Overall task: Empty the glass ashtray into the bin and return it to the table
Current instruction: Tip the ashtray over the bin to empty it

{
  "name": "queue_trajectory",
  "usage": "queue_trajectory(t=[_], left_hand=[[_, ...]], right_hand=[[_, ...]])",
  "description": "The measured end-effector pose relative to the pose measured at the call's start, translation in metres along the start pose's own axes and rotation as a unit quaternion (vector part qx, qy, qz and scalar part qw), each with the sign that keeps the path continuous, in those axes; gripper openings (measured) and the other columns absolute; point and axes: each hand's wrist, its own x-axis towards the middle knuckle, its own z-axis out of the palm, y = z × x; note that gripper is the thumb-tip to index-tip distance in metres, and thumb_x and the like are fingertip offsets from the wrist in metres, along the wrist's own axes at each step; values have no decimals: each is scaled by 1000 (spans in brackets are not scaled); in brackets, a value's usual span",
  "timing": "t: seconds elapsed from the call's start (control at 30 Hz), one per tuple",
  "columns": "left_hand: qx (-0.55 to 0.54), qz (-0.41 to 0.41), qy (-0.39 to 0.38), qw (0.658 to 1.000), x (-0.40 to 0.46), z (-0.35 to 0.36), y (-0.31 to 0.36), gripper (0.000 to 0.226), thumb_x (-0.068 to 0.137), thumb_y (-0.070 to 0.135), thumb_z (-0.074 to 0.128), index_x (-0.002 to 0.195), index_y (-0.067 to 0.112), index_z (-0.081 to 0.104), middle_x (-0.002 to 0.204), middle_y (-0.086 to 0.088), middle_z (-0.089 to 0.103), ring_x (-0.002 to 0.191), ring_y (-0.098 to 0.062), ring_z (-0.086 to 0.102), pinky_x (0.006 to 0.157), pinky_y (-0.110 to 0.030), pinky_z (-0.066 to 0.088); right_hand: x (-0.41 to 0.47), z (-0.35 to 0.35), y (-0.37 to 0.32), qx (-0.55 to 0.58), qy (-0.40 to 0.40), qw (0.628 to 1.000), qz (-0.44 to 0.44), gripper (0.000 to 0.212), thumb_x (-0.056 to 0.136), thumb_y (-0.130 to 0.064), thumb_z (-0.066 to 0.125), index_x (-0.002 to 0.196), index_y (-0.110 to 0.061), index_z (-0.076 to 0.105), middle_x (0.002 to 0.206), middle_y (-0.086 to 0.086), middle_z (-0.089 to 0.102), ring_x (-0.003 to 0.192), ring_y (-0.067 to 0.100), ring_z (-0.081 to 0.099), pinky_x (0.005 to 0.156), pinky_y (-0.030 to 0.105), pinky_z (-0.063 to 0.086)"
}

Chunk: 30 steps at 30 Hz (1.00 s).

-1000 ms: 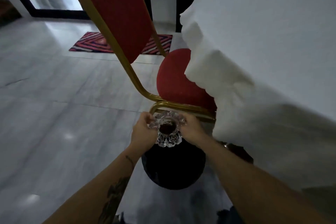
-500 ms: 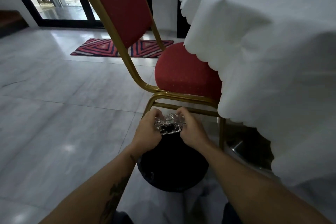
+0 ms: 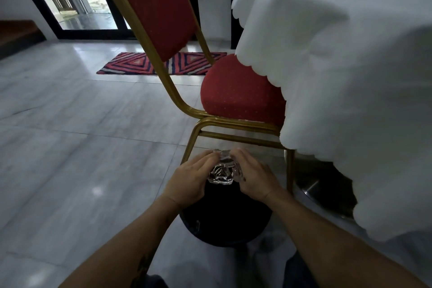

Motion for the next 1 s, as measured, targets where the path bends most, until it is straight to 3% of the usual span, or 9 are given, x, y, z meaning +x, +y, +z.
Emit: queue_trajectory(t=[0.2,0.5,0.63,0.87,1.0], left_hand=[[30,54,8,998,-6,3,-7,48,81,12,76,128,12,63,134,-5,68,128,-24,61,95,-32,56],[40,87,34,995,-3,-8,-14,39,86,12,70,125,11,60,132,-9,69,125,-27,64,96,-32,55],[34,108,39,993,0,-18,-18,35,95,25,49,128,13,52,133,-12,68,126,-29,64,93,-35,58],[24,102,53,993,-1,-20,-23,34,99,28,48,126,10,57,136,-12,67,126,-28,63,90,-32,59],[31,110,52,992,-3,-23,-22,37,93,18,54,127,8,62,139,-12,64,127,-29,62,90,-34,59]], right_hand=[[0,4,0,-19,-21,1000,-4,63,87,-6,68,144,-19,43,155,3,44,132,30,53,102,39,49],[7,-2,-6,2,-7,1000,-20,69,86,0,65,149,-17,41,163,4,37,141,31,47,112,44,46],[7,-5,-9,11,16,999,-43,65,87,-4,66,146,-15,45,162,6,39,142,31,46,110,48,49],[10,-5,-11,6,60,996,-73,58,85,3,60,140,-12,51,156,10,46,138,33,51,107,47,51],[7,2,-12,22,77,995,-55,55,86,0,64,137,-15,51,159,9,43,140,31,49,109,43,48]])
